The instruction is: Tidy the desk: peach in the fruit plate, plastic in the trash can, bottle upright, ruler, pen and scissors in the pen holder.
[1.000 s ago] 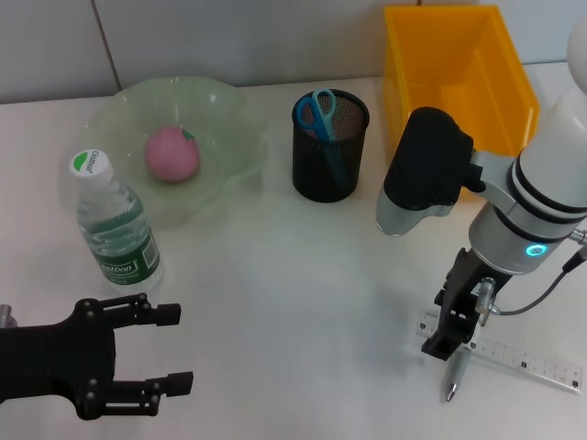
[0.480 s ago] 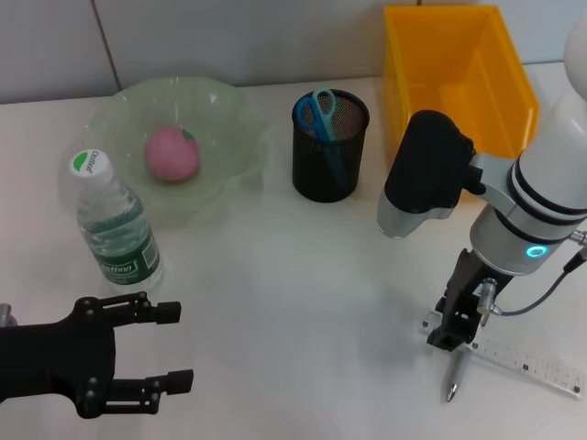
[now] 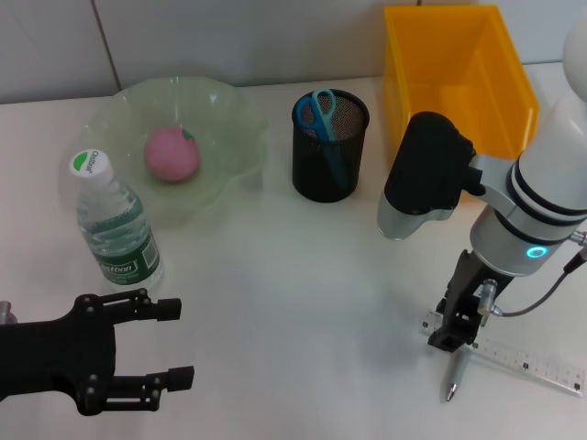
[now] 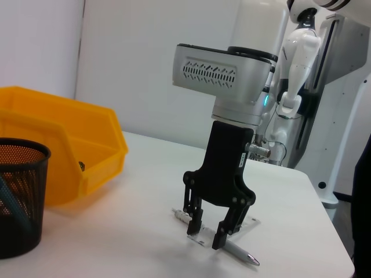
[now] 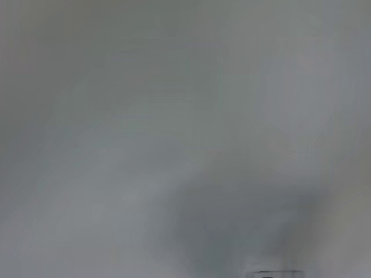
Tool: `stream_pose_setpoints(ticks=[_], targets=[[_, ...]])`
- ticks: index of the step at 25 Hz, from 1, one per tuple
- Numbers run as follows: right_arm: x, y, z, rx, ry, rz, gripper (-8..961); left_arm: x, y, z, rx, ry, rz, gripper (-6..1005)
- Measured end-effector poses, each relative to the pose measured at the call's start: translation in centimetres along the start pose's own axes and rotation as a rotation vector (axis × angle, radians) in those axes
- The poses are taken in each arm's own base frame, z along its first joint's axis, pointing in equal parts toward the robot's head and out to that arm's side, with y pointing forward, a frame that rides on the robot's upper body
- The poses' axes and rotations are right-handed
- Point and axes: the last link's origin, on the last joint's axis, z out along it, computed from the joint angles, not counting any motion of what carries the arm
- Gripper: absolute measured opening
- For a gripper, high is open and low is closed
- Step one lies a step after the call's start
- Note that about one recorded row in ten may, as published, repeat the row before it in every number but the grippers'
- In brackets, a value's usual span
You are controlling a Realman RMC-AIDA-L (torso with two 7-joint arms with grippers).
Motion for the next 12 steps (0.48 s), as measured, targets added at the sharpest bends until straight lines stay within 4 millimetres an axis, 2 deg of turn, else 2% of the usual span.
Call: stream_pose_setpoints(ticks=[12], targets=[[0.00, 0.09, 0.31, -0.003, 0.003, -0.004, 392, 0.02, 0.00, -0.05, -0.001, -0.001, -0.008, 801]])
